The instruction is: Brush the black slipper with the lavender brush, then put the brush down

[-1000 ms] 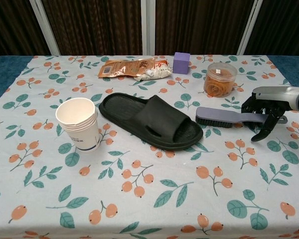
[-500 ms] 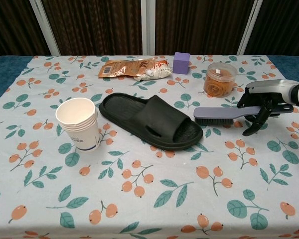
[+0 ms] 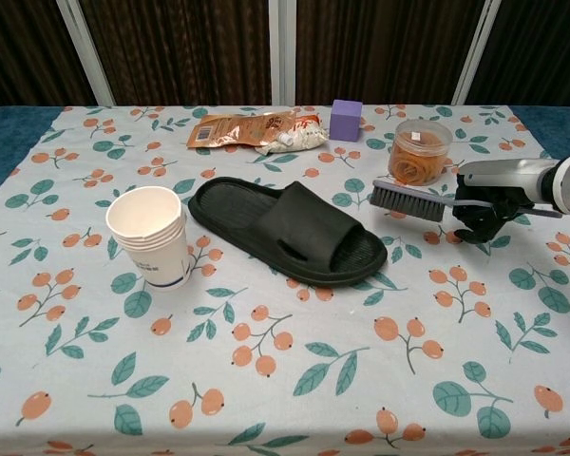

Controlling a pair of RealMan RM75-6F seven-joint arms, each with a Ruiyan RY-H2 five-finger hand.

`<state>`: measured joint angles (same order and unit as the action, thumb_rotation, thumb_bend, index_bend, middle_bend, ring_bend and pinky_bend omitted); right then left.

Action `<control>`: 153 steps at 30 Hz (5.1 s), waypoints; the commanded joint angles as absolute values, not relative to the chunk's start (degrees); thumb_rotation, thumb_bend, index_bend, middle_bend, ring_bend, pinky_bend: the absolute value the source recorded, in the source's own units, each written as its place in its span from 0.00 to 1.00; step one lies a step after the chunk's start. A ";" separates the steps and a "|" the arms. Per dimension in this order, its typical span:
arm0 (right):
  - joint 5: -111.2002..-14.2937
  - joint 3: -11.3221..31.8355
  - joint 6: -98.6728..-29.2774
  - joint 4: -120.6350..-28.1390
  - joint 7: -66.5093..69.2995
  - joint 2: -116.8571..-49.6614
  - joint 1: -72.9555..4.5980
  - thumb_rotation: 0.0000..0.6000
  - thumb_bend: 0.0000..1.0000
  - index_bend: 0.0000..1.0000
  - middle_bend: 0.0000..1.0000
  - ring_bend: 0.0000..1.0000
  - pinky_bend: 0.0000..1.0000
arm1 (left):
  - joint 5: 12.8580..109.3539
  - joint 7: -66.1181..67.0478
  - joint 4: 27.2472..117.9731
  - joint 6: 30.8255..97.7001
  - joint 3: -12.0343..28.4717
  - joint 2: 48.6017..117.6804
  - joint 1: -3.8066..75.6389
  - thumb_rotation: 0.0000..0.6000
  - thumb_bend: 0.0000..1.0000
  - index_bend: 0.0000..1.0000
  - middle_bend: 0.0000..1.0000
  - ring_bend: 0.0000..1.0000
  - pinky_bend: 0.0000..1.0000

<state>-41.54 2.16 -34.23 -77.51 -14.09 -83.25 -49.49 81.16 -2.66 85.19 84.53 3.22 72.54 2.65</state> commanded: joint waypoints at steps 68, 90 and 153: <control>-71.85 5.50 -45.53 -88.38 0.59 -67.76 -40.99 1.00 0.51 1.00 1.00 1.00 1.00 | 90.24 -12.30 54.15 34.72 2.13 95.72 60.54 1.00 0.19 0.13 0.12 0.05 0.11; -72.10 5.13 -41.55 -83.09 -4.46 -78.03 -44.68 1.00 0.51 1.00 1.00 1.00 1.00 | 88.93 -19.32 47.69 33.36 -0.03 100.07 61.75 1.00 0.18 0.41 0.43 0.25 0.22; -76.61 4.82 -43.27 -72.89 -9.86 -89.20 -49.79 1.00 0.51 1.00 1.00 1.00 1.00 | 85.70 -14.11 51.31 32.33 0.62 97.79 62.49 1.00 0.18 0.41 0.43 0.25 0.22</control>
<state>-77.02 2.94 -42.64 -74.82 -11.66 -88.47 -49.45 85.70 -14.12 51.30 32.33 0.61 97.79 62.48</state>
